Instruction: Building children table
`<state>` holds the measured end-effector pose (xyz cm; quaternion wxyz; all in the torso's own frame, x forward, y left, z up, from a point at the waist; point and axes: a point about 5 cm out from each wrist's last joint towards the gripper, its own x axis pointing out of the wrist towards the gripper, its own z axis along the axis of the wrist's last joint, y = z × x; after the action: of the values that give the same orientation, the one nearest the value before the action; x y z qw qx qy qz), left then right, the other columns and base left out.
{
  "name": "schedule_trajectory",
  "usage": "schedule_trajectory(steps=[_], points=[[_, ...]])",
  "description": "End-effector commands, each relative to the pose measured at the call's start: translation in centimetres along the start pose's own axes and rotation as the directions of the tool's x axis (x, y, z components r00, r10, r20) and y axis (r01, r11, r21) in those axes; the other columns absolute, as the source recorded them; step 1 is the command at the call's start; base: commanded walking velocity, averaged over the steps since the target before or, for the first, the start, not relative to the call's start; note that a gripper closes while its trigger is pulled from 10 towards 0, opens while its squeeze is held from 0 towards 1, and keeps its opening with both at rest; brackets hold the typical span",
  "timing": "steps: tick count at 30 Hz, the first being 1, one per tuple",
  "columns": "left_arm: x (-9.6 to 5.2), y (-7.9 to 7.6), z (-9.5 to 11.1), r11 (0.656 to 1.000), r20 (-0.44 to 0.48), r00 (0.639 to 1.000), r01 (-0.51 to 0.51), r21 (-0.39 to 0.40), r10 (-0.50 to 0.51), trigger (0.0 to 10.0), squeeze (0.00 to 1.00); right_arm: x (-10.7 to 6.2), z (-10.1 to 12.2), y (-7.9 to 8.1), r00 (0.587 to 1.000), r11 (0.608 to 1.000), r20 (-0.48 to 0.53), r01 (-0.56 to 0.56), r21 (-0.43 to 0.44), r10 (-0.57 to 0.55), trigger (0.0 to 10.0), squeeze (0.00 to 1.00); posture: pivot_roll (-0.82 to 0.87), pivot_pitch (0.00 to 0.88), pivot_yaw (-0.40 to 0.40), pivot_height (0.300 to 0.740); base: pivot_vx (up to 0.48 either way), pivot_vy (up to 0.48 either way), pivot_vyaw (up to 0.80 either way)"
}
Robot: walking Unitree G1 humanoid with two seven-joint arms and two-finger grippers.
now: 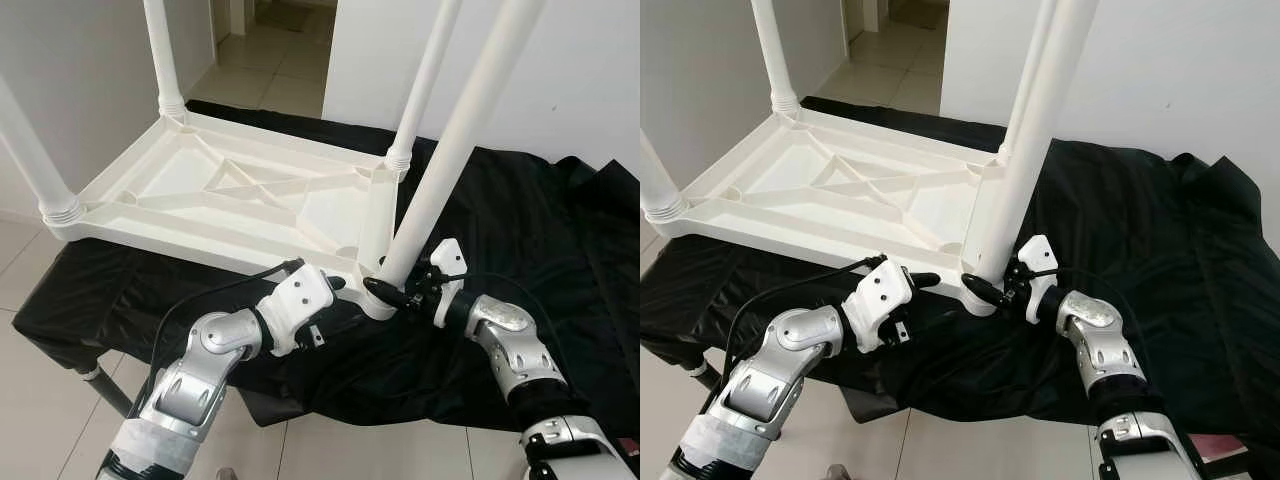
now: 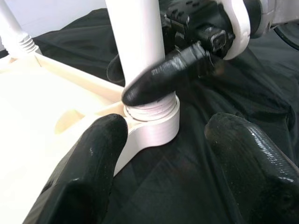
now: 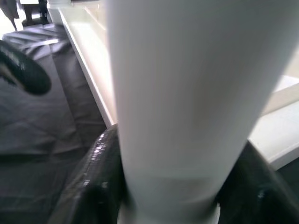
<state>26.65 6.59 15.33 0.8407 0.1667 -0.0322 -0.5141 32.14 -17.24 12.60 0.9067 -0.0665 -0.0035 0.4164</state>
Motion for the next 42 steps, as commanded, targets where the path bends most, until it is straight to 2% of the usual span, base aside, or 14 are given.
schedule_trajectory(steps=[1, 13, 14, 15, 17, 21, 28, 29, 30, 31, 32, 33, 37, 42], points=[[-0.1, 0.2, -0.1, 0.998, -0.009, 0.998, -0.065, 0.005, 0.065, 10.0, 0.0, -0.4, -0.8, -0.2, 0.999, 1.0, -0.033, 0.013, 0.011, -0.013, 0.0, 0.0, 0.03, 0.044, -0.078, 0.74, 0.0, 0.0, 0.0], [0.1, 0.2, -0.1, 0.998, -0.007, 0.998, -0.057, 0.004, 0.057, 10.0, 0.0, -0.9, -1.3, 0.0, 1.0, 0.999, -0.029, 0.013, 0.037, -0.012, 0.0, 0.0, 0.02, 0.048, -0.069, 0.74, 0.0, 0.0, 0.0], [0.1, 0.2, -0.1, 0.998, -0.007, 0.998, -0.055, 0.005, 0.055, 10.0, 0.0, -0.9, -1.4, 0.0, 0.999, 0.999, -0.03, 0.028, 0.045, -0.026, 9.3, 0.0, 0.02, 0.048, -0.072, 0.74, 0.0, 0.0, 0.0], [0.1, 0.2, -0.1, 0.999, -0.007, 0.998, -0.054, 0.005, 0.054, 10.0, 0.0, -1.0, -1.4, 0.1, 0.999, 0.997, -0.025, 0.042, 0.064, -0.041, 10.0, 0.0, 0.02, 0.051, -0.074, 0.74, 0.0, 0.0, 0.0], [0.1, 0.2, -0.1, 0.999, -0.007, 0.998, -0.054, 0.005, 0.054, 10.0, 0.0, -1.0, -1.4, 0.1, 0.999, 0.997, -0.025, 0.042, 0.064, -0.041, 10.0, 0.0, 0.02, 0.051, -0.074, 0.74, 0.0, 0.0, 0.0], [0.1, 0.0, -0.2, 0.999, -0.009, 0.998, -0.054, -0.001, 0.054, 10.0, 0.0, -0.5, -1.1, 0.5, 0.964, 0.949, -0.019, 0.266, 0.171, -0.267, 10.0, 0.0, 0.02, 0.057, -0.079, 0.74, 0.0, 0.0, 0.0], [0.0, -0.1, -0.2, 0.999, -0.01, 0.999, -0.051, -0.003, 0.051, 10.0, 0.0, 0.3, -0.5, 2.0, 0.938, 0.921, -0.005, 0.341, 0.189, -0.346, 10.0, 0.0, 0.02, 0.064, -0.075, 0.74, 0.0, 0.0, 0.0], [-0.1, -0.1, -0.2, 0.999, -0.011, 0.999, -0.05, -0.004, 0.05, 10.0, 0.0, 0.7, -0.3, 2.6, 0.851, 0.824, -0.041, 0.518, 0.229, -0.524, 10.0, 0.0, 0.02, 0.066, -0.076, 0.74, 0.0, 0.0, 0.0], [-0.1, -0.1, -0.2, 0.999, -0.013, 0.999, -0.049, -0.004, 0.049, 10.0, 0.0, 0.7, -0.3, 2.9, 0.801, 0.781, -0.067, 0.596, 0.189, -0.595, 10.0, 0.0, 0.02, 0.068, -0.078, 0.74, 0.0, 0.0, 0.0], [-0.1, -0.1, -0.2, 0.999, -0.013, 0.999, -0.049, -0.004, 0.049, 10.0, 0.0, 0.7, -0.3, 2.9, 0.801, 0.781, -0.067, 0.596, 0.189, -0.595, 10.0, 0.0, 0.02, 0.068, -0.078, 0.74, 0.0, 0.0, 0.0], [-0.2, -0.1, -0.2, 0.999, -0.014, 0.999, -0.048, -0.003, 0.048, 10.0, 0.0, 0.7, -0.2, 3.2, 0.768, 0.753, -0.078, 0.639, 0.155, -0.636, 10.0, 0.0, 0.02, 0.069, -0.079, 0.74, 0.0, 0.0, 0.0], [-0.2, -0.2, -0.2, 0.999, -0.015, 0.999, -0.047, -0.003, 0.047, 10.0, 0.0, 0.5, -0.2, 4.5, 0.676, 0.655, -0.115, 0.735, 0.173, -0.728, 10.0, 0.0, 0.03, 0.069, -0.079, 0.74, 0.0, 0.0, 0.0], [-0.2, -0.3, -0.2, 0.999, -0.016, 0.999, -0.046, -0.004, 0.046, 10.0, 0.0, 0.8, -0.3, 5.9, 0.639, 0.601, -0.152, 0.764, 0.235, -0.754, 10.0, 0.0, 0.03, 0.067, -0.08, 0.74, 0.0, 0.0, 0.0], [-0.3, -0.3, -0.3, 0.999, -0.018, 0.999, -0.043, -0.004, 0.043, 10.0, 0.0, 1.1, -0.2, 6.3, 0.658, 0.615, -0.149, 0.747, 0.25, -0.738, 10.0, 0.0, 0.04, 0.062, -0.077, 0.74, 0.0, 0.0, 0.0]])
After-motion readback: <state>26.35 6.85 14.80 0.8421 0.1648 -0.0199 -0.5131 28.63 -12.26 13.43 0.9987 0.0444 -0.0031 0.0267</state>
